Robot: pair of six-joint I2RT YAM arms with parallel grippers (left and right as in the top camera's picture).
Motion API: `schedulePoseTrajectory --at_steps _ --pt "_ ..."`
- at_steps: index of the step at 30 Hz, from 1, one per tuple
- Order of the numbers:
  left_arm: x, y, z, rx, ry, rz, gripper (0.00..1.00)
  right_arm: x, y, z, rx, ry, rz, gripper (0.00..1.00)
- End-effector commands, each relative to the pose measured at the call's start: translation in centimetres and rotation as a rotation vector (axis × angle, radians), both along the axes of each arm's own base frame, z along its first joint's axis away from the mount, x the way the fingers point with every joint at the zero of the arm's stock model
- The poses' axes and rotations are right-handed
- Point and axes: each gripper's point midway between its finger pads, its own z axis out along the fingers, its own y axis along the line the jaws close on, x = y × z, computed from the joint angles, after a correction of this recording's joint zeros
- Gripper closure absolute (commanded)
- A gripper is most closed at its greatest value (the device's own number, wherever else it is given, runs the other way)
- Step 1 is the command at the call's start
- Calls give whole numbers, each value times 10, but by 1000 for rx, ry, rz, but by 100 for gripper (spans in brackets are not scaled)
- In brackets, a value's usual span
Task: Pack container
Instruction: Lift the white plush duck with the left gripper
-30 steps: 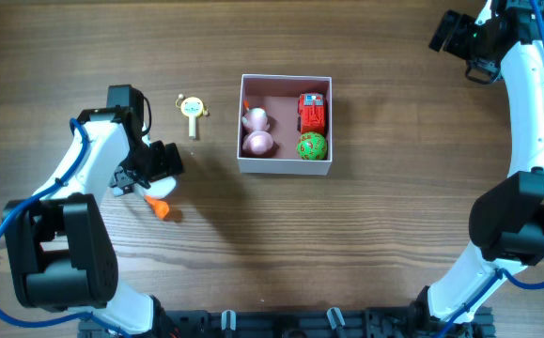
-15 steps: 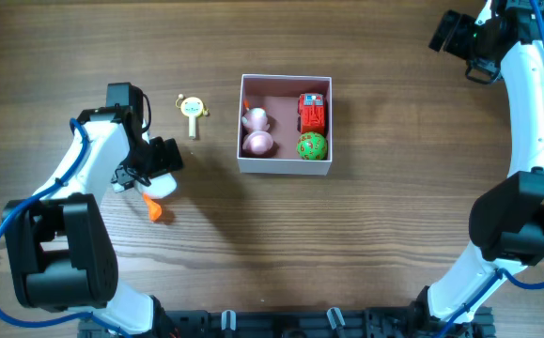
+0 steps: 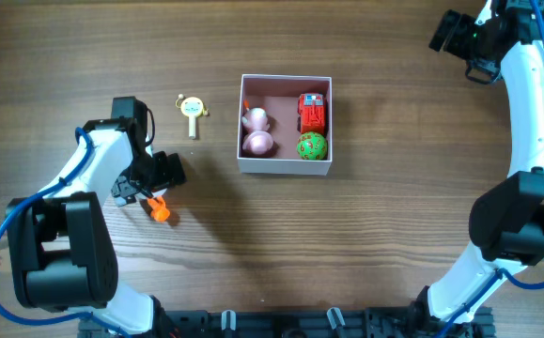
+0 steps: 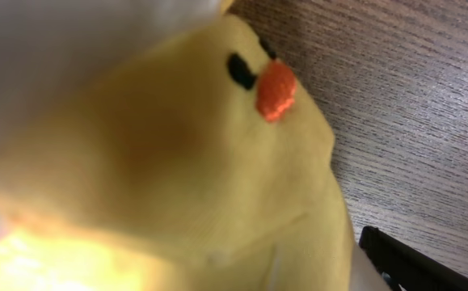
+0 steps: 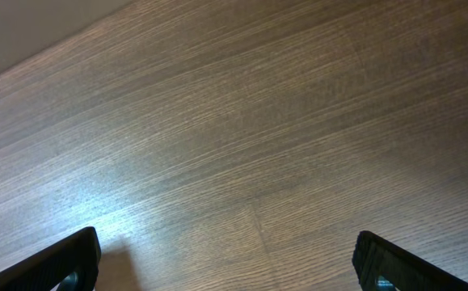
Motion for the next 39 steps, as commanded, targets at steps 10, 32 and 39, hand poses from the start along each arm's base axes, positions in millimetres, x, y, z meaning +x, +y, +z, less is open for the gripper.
schedulePoseTrajectory --at_steps 10,32,39 --pt "12 -1 -2 5 -46 -12 17 0 3 3 9 -9 10 0" --pt "77 -14 96 -42 -204 -67 41 0 3 3 9 -9 10 0" --pt "98 -62 151 -71 -322 -209 44 0 3 3 9 -10 10 0"
